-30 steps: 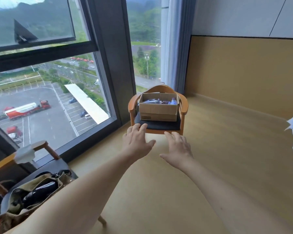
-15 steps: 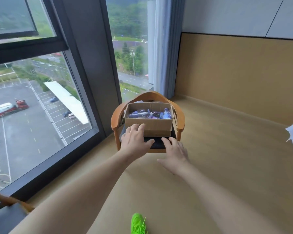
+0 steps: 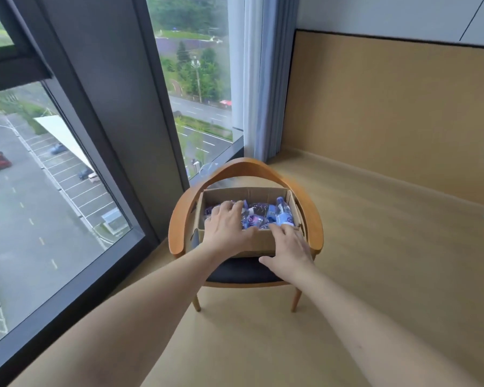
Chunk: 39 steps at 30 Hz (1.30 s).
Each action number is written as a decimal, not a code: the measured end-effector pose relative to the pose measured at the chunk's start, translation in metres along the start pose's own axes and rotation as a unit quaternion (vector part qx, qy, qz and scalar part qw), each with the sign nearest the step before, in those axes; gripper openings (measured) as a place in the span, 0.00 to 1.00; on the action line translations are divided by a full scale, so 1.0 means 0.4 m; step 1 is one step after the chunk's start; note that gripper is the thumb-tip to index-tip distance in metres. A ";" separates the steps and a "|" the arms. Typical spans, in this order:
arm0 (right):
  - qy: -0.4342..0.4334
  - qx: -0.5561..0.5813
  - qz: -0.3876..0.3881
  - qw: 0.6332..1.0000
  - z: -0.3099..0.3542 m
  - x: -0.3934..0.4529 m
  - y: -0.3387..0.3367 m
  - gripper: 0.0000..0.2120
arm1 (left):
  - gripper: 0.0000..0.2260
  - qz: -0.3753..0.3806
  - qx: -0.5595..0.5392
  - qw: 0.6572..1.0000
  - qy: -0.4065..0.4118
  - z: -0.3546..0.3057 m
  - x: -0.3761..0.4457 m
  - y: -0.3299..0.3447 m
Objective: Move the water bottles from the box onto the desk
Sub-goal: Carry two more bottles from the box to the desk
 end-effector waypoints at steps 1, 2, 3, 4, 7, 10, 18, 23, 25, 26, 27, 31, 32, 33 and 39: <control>0.005 -0.001 0.008 1.000 -0.001 0.037 0.018 0.40 | 0.33 0.009 0.001 1.000 -0.004 0.018 0.023 0.020; 0.009 -0.002 0.016 1.000 -0.003 0.074 0.036 0.40 | 0.33 0.019 0.002 1.000 -0.013 0.039 0.047 0.041; 0.013 -0.003 0.024 1.000 -0.005 0.110 0.056 0.40 | 0.33 0.028 0.003 0.999 -0.024 0.061 0.073 0.062; 0.016 -0.003 0.034 0.999 -0.008 0.147 0.076 0.40 | 0.33 0.035 0.004 0.999 -0.036 0.085 0.100 0.083; 0.032 0.001 0.061 0.998 -0.037 0.266 0.145 0.39 | 0.34 0.049 0.008 0.996 -0.072 0.150 0.192 0.152; 0.057 -0.011 0.094 0.994 -0.094 0.399 0.222 0.38 | 0.34 0.066 0.016 0.993 -0.095 0.196 0.291 0.232; 0.152 -0.012 0.177 0.972 -0.230 0.679 0.393 0.36 | 0.35 0.173 0.065 0.970 -0.156 0.257 0.509 0.449; 0.206 -0.013 0.193 0.959 -0.296 0.811 0.453 0.36 | 0.35 0.216 0.084 0.958 -0.171 0.274 0.626 0.548; 0.232 -0.035 0.206 0.950 -0.316 0.834 0.474 0.41 | 0.35 0.230 0.086 0.955 -0.168 0.280 0.650 0.582; 0.241 -0.048 0.214 0.945 -0.322 0.839 0.486 0.44 | 0.35 0.239 0.087 0.952 -0.168 0.284 0.657 0.599; 0.246 -0.060 0.220 0.942 -0.323 0.841 0.498 0.45 | 0.36 0.250 0.087 0.950 -0.169 0.289 0.661 0.617; 0.271 -0.103 0.182 0.940 -0.322 0.851 0.539 0.50 | 0.37 0.293 0.089 0.938 -0.162 0.313 0.663 0.692; 0.283 -0.110 0.161 0.939 -0.324 0.858 0.547 0.50 | 0.37 0.303 0.092 0.936 -0.156 0.319 0.661 0.708; 0.288 -0.116 0.143 0.940 -0.325 0.865 0.555 0.49 | 0.36 0.312 0.097 0.933 -0.149 0.324 0.657 0.722; 0.279 -0.100 0.134 0.946 -0.319 0.891 0.612 0.38 | 0.36 0.333 0.174 0.924 -0.070 0.341 0.646 0.776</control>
Point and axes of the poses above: each hand's wrist, its own x-axis towards the middle knuckle, its own y-axis out of the palm, z = x × y, the point moved 3 cm from there along x, towards the middle knuckle, and after that the axes turned 10 degrees about -z, right-handed, at the moved point
